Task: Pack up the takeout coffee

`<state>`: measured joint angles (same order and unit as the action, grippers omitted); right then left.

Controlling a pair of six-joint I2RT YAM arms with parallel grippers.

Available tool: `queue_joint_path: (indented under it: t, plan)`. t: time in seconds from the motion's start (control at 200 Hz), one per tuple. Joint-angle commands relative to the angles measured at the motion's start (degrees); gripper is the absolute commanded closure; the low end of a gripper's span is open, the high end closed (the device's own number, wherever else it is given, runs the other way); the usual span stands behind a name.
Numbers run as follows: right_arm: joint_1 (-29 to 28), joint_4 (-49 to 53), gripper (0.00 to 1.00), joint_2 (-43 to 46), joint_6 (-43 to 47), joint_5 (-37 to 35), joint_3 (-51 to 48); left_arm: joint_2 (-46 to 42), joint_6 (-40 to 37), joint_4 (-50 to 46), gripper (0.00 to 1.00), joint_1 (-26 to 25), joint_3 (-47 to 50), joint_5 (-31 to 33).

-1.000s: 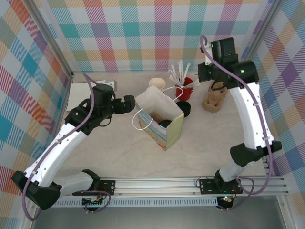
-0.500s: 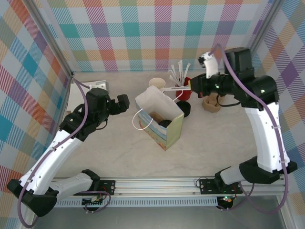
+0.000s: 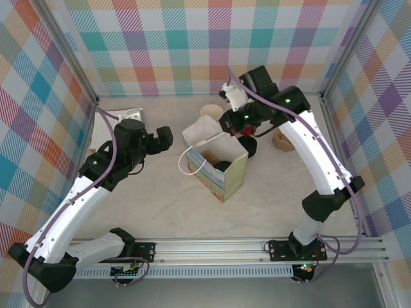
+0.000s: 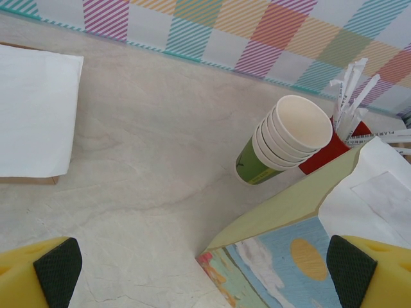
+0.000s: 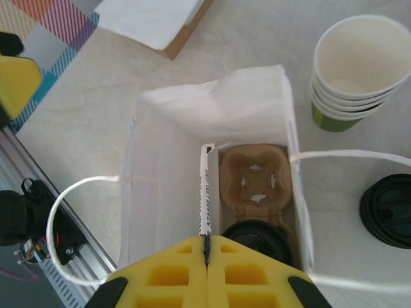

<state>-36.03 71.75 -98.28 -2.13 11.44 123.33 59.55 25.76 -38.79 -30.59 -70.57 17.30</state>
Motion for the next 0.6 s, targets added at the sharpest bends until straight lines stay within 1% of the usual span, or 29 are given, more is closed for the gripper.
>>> queue_joint_path:
  t: [0.0,0.19,0.35,0.395,0.495,0.595]
  plan:
    - [-2.12,-1.58,0.95,-3.01,-0.20,1.30,0.82,-0.34,0.18,0.93,0.00,0.35,0.48,1.18]
    - [-3.96,-2.42,0.93,-7.70,-0.59,1.81,0.59,-0.22,-0.18,1.26,0.00,0.40,0.10,1.27]
    - [-3.92,-2.21,0.80,-8.64,-0.20,1.42,0.78,0.14,-0.57,0.93,0.00,0.35,-0.26,1.51]
    - [-3.96,-2.22,0.75,-8.31,0.15,0.85,0.80,0.35,-0.69,0.91,0.00,0.36,-0.33,1.38]
    - [-3.96,-1.75,0.61,-7.22,0.36,-1.90,1.49,1.15,-0.69,0.81,0.00,0.35,-0.95,1.33]
    - [-3.96,-0.92,0.53,-5.77,0.46,-4.79,2.68,2.70,-1.08,0.22,0.00,0.35,-2.26,1.32]
